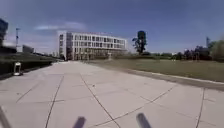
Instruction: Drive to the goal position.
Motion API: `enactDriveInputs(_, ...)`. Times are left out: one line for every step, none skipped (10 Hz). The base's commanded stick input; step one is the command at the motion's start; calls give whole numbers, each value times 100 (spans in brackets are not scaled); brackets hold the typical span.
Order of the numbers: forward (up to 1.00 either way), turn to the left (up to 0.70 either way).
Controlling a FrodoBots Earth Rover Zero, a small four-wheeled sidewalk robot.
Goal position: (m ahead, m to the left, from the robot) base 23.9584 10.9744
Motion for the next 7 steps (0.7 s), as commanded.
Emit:
enactDriveInputs(70,0)
enactDriveInputs(70,0)
enactDriveInputs(70,0)
enactDriveInputs(70,0)
enactDriveInputs(70,0)
enactDriveInputs(70,0)
enactDriveInputs(70,0)
